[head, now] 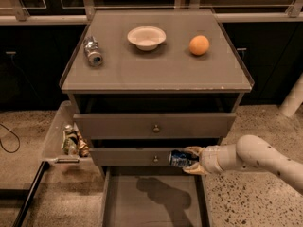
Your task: Pick pepsi can from bottom drawer and place on counter
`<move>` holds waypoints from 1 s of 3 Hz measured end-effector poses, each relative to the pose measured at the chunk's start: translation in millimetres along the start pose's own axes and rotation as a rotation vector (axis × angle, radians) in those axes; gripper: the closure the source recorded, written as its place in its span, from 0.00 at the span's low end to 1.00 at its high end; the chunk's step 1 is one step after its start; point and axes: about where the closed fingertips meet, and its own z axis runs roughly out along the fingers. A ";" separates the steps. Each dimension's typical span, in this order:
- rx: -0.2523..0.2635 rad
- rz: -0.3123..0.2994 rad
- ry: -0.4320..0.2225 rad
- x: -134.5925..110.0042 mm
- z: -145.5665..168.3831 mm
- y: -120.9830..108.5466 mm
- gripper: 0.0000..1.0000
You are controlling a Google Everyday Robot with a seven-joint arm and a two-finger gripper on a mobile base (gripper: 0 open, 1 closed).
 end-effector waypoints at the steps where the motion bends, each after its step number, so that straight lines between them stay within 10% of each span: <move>1: 0.042 -0.082 -0.033 -46.1 -43.4 3.5 1.00; 3: 0.117 -0.238 -0.036 -166.9 -160.4 -16.1 1.00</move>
Offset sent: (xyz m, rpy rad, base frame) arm -0.0609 0.0239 0.2502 -0.0508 -0.3118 0.1504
